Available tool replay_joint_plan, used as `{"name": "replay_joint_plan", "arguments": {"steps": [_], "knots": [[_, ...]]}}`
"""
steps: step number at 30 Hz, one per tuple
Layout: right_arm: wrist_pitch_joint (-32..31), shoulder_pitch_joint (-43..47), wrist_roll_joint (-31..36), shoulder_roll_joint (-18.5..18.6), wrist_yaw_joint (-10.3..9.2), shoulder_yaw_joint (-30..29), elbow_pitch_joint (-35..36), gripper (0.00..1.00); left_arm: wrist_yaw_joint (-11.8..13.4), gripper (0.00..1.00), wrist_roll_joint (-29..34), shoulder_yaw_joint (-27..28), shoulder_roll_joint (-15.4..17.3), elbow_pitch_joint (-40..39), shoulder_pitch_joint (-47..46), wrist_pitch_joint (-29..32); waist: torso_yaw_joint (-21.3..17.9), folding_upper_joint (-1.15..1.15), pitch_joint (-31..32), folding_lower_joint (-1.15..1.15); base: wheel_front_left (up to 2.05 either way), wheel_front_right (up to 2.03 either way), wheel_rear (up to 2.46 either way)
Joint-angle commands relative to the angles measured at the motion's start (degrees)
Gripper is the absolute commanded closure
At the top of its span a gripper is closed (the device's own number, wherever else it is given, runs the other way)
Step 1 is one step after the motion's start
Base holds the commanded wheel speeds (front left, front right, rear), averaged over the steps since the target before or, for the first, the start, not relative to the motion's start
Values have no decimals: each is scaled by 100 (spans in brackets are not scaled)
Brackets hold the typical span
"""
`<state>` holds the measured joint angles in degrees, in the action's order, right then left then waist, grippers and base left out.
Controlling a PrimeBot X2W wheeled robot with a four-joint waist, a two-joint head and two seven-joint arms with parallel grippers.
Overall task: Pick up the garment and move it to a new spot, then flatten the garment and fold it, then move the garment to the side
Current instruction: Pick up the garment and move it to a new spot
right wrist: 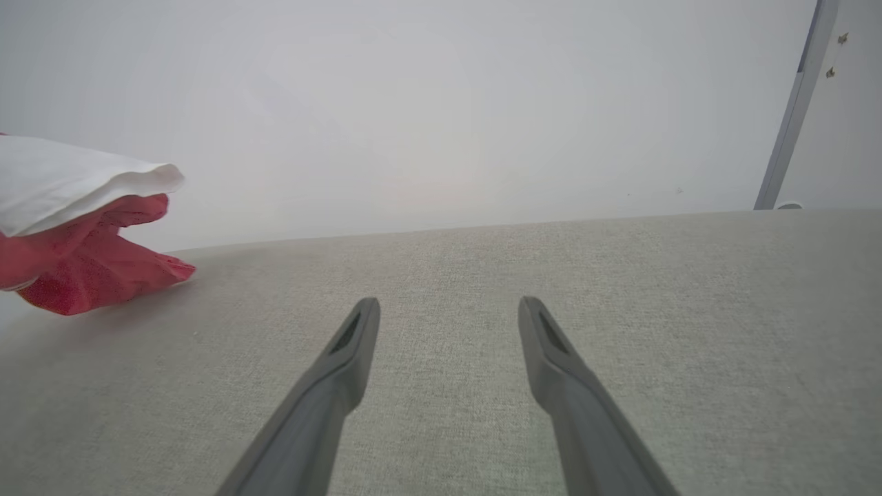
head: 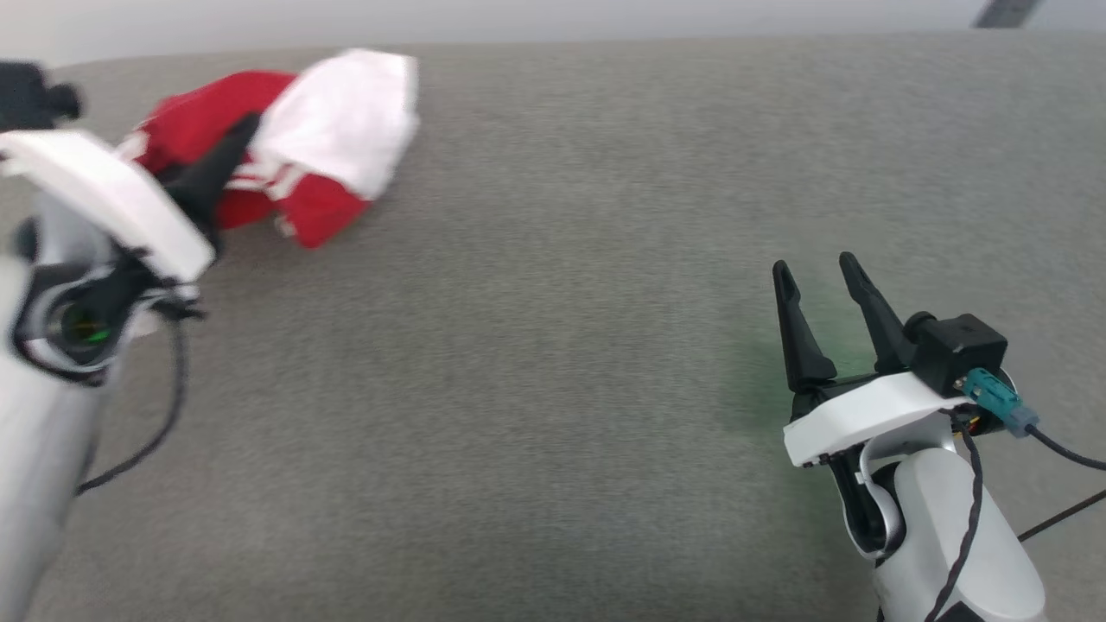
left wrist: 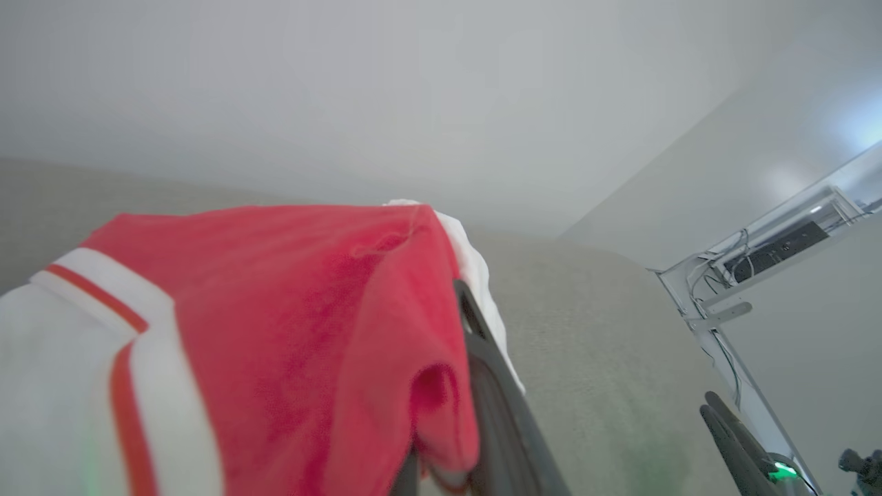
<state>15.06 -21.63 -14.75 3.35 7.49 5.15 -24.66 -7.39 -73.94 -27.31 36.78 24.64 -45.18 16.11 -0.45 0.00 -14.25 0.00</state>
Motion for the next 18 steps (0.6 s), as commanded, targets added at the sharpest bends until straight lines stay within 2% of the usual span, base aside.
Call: {"name": "replay_joint_plan", "arguments": {"steps": [1, 8, 10, 18], "knots": [[13, 65, -62, -38, 0, -46, 46, 0, -16, 100, 32, -114, -171, -214, -166, -23, -332, 0, -30, 0, 0, 0, 0], [14, 103, -420, -39, 0, -128, 286, 0, -16, 100, 183, -602, -781, -580, -518, 26, -1095, 0, -261, 0, 0, 0, 0], [14, 140, -537, -42, 0, -221, 365, 0, -16, 100, 165, -756, -982, -499, -543, 61, -1282, 0, -325, 0, 0, 0, 0], [13, 217, -868, -47, 0, -392, 518, 0, -15, 100, 114, -1268, -1396, 179, -463, 360, -1818, 0, -551, 0, 0, 0, 0]]}}
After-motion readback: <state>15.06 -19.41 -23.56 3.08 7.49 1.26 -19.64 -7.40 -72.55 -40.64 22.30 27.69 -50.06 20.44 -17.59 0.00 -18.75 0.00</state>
